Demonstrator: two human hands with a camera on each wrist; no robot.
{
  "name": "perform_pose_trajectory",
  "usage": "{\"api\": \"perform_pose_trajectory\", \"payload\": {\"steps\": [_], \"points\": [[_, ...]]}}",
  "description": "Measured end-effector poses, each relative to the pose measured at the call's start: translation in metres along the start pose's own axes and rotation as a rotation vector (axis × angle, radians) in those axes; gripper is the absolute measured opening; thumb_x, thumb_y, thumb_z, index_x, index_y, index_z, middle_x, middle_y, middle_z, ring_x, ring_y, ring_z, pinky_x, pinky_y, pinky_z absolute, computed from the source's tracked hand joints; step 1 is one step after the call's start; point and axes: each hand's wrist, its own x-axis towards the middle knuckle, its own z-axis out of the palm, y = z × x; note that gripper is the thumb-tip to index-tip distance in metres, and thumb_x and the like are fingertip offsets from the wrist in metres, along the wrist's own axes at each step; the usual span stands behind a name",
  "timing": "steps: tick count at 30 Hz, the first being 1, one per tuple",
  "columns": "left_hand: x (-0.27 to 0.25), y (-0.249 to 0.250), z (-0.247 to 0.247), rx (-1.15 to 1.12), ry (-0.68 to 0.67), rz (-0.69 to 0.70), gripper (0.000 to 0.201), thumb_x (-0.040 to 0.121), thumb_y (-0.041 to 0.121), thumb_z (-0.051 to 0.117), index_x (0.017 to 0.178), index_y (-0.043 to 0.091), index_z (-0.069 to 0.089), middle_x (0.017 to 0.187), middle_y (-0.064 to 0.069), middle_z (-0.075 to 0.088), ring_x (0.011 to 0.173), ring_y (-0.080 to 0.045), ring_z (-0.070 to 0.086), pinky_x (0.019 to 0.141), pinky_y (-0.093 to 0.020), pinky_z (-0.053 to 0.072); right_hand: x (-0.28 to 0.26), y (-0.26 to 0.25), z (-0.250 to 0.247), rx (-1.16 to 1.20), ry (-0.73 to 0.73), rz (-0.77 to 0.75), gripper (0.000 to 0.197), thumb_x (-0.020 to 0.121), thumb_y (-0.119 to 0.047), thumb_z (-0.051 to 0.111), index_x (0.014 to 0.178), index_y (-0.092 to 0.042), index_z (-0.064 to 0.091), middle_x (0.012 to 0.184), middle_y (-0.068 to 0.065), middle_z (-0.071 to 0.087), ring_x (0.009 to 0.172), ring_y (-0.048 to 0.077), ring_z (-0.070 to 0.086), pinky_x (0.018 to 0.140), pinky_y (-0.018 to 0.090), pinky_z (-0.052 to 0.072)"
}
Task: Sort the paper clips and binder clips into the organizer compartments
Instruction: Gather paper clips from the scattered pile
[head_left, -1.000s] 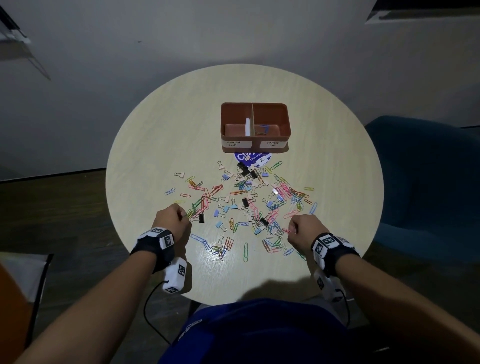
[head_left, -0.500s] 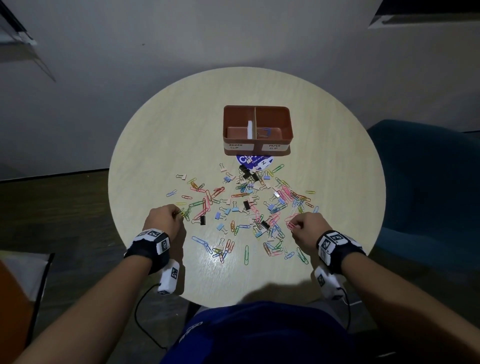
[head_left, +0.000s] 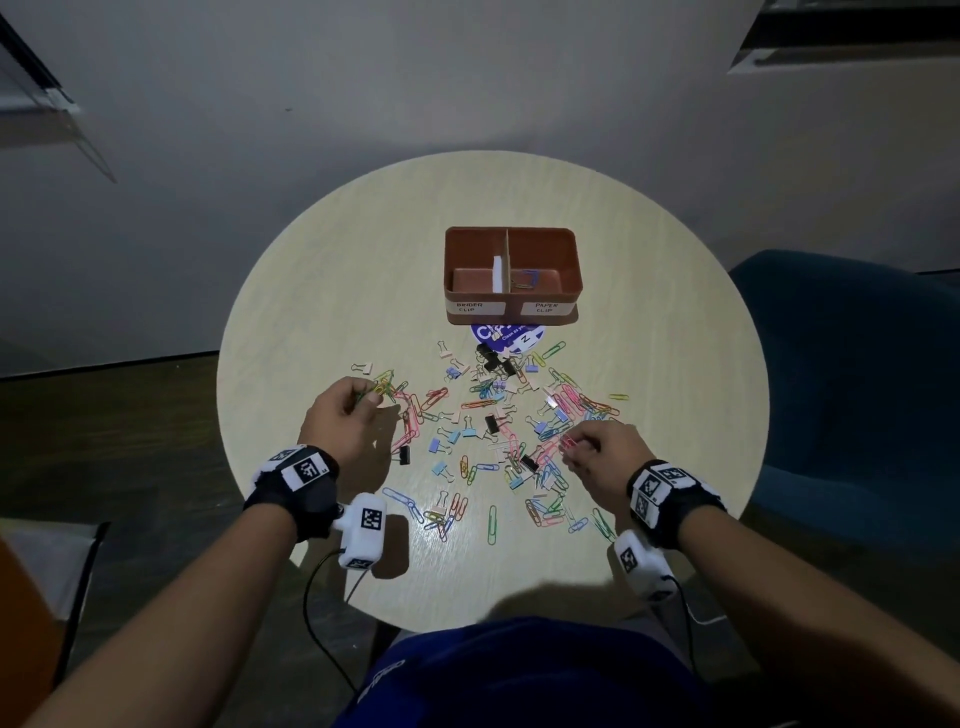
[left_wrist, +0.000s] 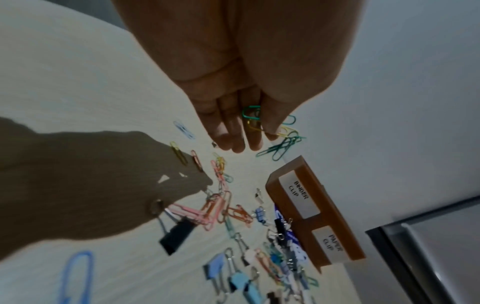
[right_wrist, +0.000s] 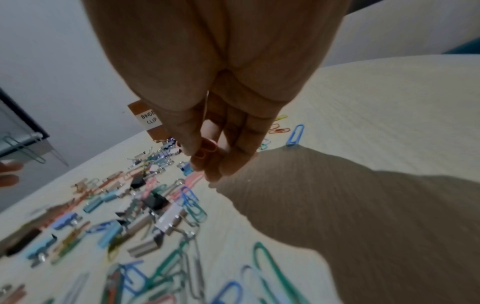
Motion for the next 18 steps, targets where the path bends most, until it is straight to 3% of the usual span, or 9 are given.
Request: {"api": "perform_pose_trajectory", "payload": {"steps": [3,6,8,10,11,15,18], "points": [[0.002,0.011,0.005,-0.106,-0.049,0.025,0.009,0.093,0.028,0.060,0.088,0.034,0.063,0.095,0.002,0.073,0.094,-0.021,0.067,0.095,-0.045,0.051,-0.002,-0.015,0.000,0.286,-0.009,0.046,0.018,0.096,0.003,0.050,0.103,-0.003,0.065,0.089,0.021,0.070,0.069,0.019,0.065,0.059,0.022,0.054],[0.008,0.019,0.011,-0.119,-0.130,0.048,0.008,0.090,0.035,0.056,0.092,0.040,0.062,0.101,0.001,0.075,0.100,-0.021,0.069,0.096,-0.048,0.051,0.003,-0.031,0.000,0.440,-0.041,0.072,0.011,0.095,0.004,0.053,0.099,0.004,0.063,0.087,0.029,0.067,0.066,0.022,0.064,0.055,0.028,0.049],[0.006,0.034,0.018,-0.149,-0.155,0.054,0.019,0.098,0.019,0.053,0.100,0.035,0.062,0.100,-0.001,0.075,0.094,-0.018,0.071,0.088,-0.041,0.057,0.009,-0.039,-0.002,0.559,-0.065,0.107,0.010,0.095,0.004,0.053,0.101,0.006,0.061,0.084,0.026,0.066,0.062,0.022,0.061,0.057,0.033,0.049],[0.006,0.048,0.027,-0.193,-0.169,0.045,0.025,0.101,0.005,0.047,0.113,0.021,0.061,0.095,-0.005,0.072,0.083,-0.013,0.070,0.070,-0.023,0.058,0.014,-0.046,-0.005,0.649,-0.074,0.140,0.013,0.096,0.002,0.051,0.106,0.001,0.060,0.084,0.021,0.068,0.063,0.023,0.059,0.060,0.033,0.051],[0.007,0.054,0.032,-0.191,-0.173,0.041,0.025,0.101,0.002,0.045,0.115,0.015,0.062,0.093,-0.006,0.071,0.078,-0.011,0.069,0.067,-0.018,0.056,0.016,-0.049,-0.006,0.695,-0.077,0.157,0.015,0.097,0.002,0.051,0.108,-0.002,0.060,0.084,0.019,0.069,0.066,0.025,0.058,0.061,0.034,0.051],[0.020,0.069,0.050,-0.279,-0.240,-0.028,0.025,0.101,0.001,0.043,0.102,0.009,0.067,0.088,-0.009,0.071,0.085,-0.024,0.067,0.085,-0.039,0.054,0.028,-0.054,-0.011,0.834,-0.086,0.212,0.017,0.097,0.001,0.052,0.112,0.004,0.058,0.075,0.015,0.068,0.055,0.020,0.050,0.059,0.032,0.049],[0.026,0.089,0.064,-0.334,-0.249,-0.056,0.024,0.102,0.001,0.042,0.108,0.005,0.065,0.102,-0.015,0.071,0.092,-0.019,0.071,0.084,-0.032,0.059,0.036,-0.057,-0.017,0.850,-0.079,0.228,0.016,0.096,-0.003,0.057,0.111,0.001,0.062,0.095,0.018,0.074,0.055,0.017,0.064,0.075,0.039,0.057]]}}
